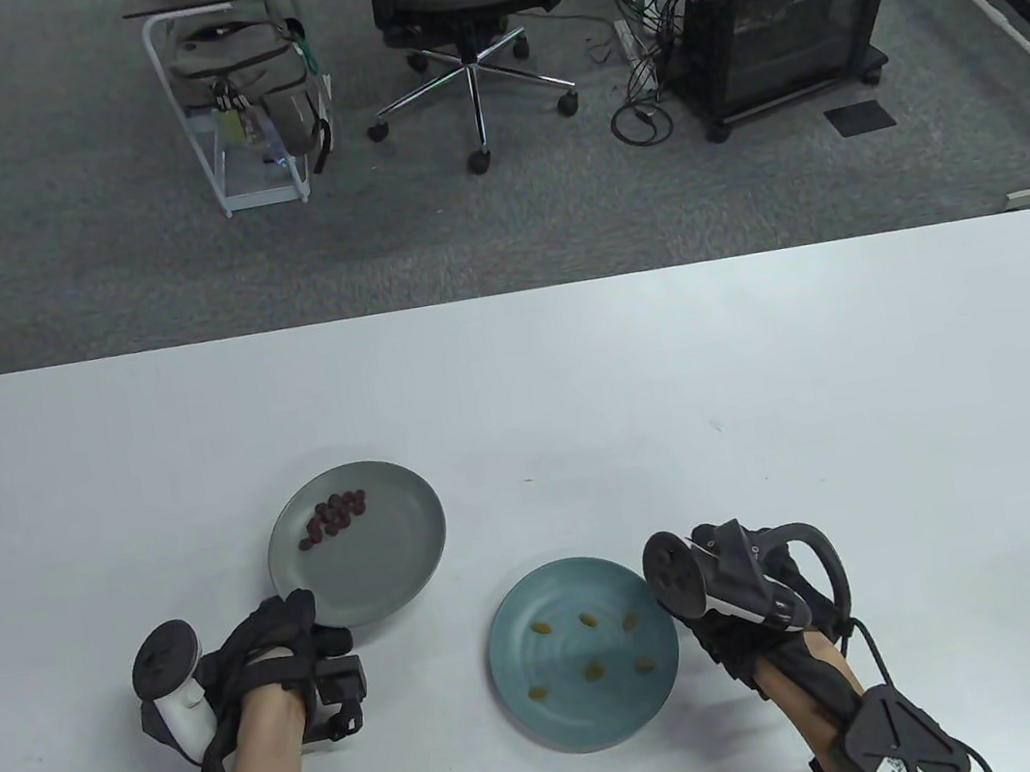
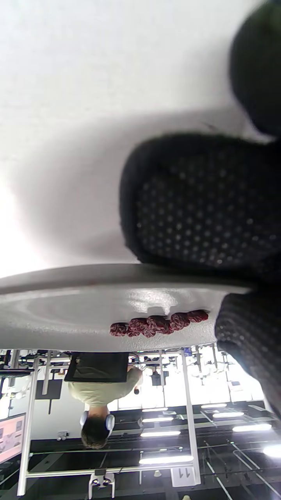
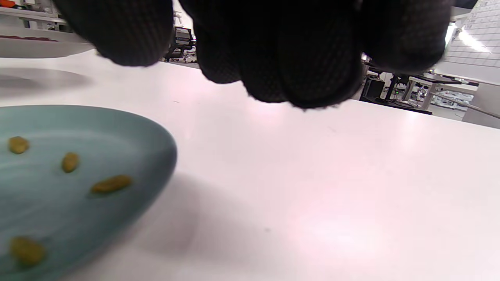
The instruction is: Pick raisins with hand pinch into plate
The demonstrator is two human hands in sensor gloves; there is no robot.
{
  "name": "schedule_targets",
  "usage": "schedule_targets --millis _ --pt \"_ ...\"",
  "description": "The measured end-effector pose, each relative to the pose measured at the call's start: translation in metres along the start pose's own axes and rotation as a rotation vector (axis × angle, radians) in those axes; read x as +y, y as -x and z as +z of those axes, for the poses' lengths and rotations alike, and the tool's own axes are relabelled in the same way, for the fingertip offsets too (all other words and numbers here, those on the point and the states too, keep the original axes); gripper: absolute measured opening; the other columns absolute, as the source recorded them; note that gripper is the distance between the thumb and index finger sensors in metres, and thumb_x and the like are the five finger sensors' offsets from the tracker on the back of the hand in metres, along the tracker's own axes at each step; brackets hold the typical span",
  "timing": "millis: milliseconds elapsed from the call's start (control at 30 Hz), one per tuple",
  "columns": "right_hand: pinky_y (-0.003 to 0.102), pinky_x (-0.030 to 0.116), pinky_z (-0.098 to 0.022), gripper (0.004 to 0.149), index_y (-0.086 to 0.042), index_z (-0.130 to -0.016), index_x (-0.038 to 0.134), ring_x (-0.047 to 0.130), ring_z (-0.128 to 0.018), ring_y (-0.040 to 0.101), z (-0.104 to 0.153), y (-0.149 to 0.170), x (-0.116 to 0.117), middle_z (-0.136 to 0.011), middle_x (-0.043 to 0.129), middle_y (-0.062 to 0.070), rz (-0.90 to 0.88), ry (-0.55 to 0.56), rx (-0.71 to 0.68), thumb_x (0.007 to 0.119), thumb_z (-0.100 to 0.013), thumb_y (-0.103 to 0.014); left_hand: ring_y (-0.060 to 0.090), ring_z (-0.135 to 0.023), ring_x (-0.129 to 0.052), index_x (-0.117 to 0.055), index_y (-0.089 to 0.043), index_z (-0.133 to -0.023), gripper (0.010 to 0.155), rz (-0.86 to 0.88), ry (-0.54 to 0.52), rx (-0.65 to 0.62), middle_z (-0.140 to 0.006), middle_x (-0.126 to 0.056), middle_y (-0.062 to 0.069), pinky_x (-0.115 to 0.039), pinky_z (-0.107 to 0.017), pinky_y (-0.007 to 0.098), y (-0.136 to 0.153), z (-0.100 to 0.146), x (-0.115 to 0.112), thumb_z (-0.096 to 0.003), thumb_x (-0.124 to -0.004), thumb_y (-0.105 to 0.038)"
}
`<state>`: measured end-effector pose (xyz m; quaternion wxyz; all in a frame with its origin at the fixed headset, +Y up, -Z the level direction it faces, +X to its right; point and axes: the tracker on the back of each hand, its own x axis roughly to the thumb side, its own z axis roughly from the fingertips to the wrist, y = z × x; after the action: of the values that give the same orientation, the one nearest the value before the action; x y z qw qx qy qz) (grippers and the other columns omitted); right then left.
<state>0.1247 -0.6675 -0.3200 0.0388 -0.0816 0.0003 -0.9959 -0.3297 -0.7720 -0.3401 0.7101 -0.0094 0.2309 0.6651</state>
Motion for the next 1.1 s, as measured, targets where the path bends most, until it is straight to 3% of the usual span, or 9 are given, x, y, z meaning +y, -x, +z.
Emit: schedule_targets --millis 300,600,1100 --pt "0.048 0.085 -0.044 0.057 -0.017 -0.088 0.084 0.1 -0.054 0.028 0.004 0.017 0.011 -0.077 0.097 0.009 -0.088 0.111 0.013 0.082 -0.043 -0.053 0.025 -0.029 -0.113 -0.072 0.014 -0.083 0.056 -0.001 -0.033 0.053 -0.066 -0.106 0.022 -0.088 -0.019 0.042 0.009 -0.005 0.011 -0.0458 -0.084 -0.026" --pt "0.047 0.086 -0.044 0.056 -0.017 -0.087 0.085 0.1 -0.053 0.028 0.007 0.022 0.022 -0.077 0.098 0.008 -0.099 0.097 0.021 0.082 -0.044 -0.053 0.024 -0.032 -0.116 -0.073 0.015 -0.082 0.056 -0.007 -0.08 0.088 -0.065 -0.107 0.021 -0.09 -0.019 0.042 0.014 -0.007 0.024 -0.0459 -0.085 -0.027" --pt "0.047 0.086 -0.044 0.057 -0.017 -0.086 0.086 0.102 -0.052 0.027 0.008 0.019 0.028 -0.075 0.1 0.008 -0.104 0.116 0.005 0.08 -0.043 -0.054 0.022 -0.027 -0.118 -0.077 0.014 -0.079 0.055 -0.022 -0.096 0.139 -0.06 -0.11 0.019 -0.091 -0.015 0.04 0.013 -0.005 0.027 -0.045 -0.088 -0.029"
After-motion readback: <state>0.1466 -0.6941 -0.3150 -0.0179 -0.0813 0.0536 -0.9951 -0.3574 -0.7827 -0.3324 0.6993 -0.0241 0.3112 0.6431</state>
